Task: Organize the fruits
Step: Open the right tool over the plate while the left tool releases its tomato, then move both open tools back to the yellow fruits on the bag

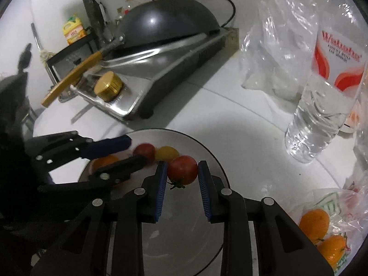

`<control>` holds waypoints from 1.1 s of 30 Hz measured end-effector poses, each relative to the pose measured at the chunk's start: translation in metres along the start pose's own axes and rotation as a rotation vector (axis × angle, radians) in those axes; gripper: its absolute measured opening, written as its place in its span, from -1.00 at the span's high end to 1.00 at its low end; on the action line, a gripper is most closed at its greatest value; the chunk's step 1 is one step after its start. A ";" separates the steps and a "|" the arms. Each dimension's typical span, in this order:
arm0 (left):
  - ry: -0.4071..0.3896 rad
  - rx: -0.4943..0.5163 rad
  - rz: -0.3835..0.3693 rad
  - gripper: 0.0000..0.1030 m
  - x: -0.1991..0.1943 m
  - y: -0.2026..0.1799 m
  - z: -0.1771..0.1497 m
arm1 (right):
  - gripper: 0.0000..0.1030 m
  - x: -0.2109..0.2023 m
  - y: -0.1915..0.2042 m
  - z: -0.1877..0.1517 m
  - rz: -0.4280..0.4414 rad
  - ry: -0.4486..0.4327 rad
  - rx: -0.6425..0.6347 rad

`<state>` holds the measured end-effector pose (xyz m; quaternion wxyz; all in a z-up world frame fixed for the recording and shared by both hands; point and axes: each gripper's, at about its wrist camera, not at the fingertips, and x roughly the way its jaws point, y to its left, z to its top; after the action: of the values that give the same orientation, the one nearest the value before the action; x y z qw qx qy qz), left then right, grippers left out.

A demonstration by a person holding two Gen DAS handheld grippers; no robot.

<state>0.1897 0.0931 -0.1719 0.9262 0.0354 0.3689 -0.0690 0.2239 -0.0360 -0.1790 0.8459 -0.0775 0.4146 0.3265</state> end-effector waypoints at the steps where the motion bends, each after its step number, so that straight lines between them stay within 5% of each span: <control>1: -0.003 -0.005 0.002 0.44 -0.001 0.001 -0.001 | 0.43 0.001 -0.001 0.000 -0.002 0.001 0.002; 10: -0.025 -0.009 0.007 0.43 -0.010 0.000 -0.005 | 0.25 -0.009 0.002 0.002 -0.036 -0.029 0.008; 33: -0.125 0.028 0.003 0.38 -0.061 -0.062 0.005 | 0.25 -0.110 -0.027 -0.033 -0.104 -0.140 0.001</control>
<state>0.1401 0.0372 -0.1274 0.9469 0.0447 0.3094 -0.0750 0.1699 -0.1240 -0.1216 0.8885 -0.0757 0.3501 0.2866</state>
